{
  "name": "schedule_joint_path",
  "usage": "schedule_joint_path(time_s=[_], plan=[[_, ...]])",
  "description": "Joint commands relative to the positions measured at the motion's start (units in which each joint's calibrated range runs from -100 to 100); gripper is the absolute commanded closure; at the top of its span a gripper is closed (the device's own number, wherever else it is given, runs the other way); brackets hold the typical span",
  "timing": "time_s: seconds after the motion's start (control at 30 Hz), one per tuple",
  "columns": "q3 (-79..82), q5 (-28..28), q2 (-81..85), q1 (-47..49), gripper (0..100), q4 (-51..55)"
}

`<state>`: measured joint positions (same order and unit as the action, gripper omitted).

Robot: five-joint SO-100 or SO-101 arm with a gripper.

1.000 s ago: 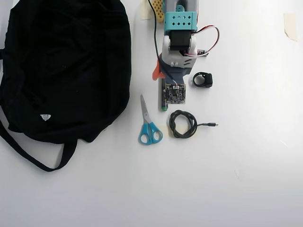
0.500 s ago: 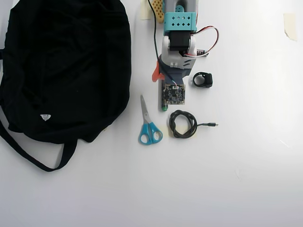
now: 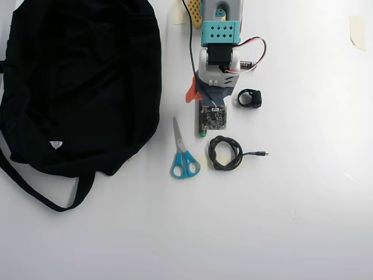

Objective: Put the green marker into the black bag

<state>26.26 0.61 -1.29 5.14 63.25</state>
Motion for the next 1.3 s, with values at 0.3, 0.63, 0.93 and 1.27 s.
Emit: schedule_joint_path(time_s=[0.3,0.63,0.93,1.27], plan=[[-0.47,0.12,0.21,0.32,69,-1.66],[-3.53,0.33,-4.02,0.39,69,-2.52],[-3.89,0.49,-4.11,0.84,70,-2.61],[-3.71,0.49,-4.19,1.06,69,-2.87]])
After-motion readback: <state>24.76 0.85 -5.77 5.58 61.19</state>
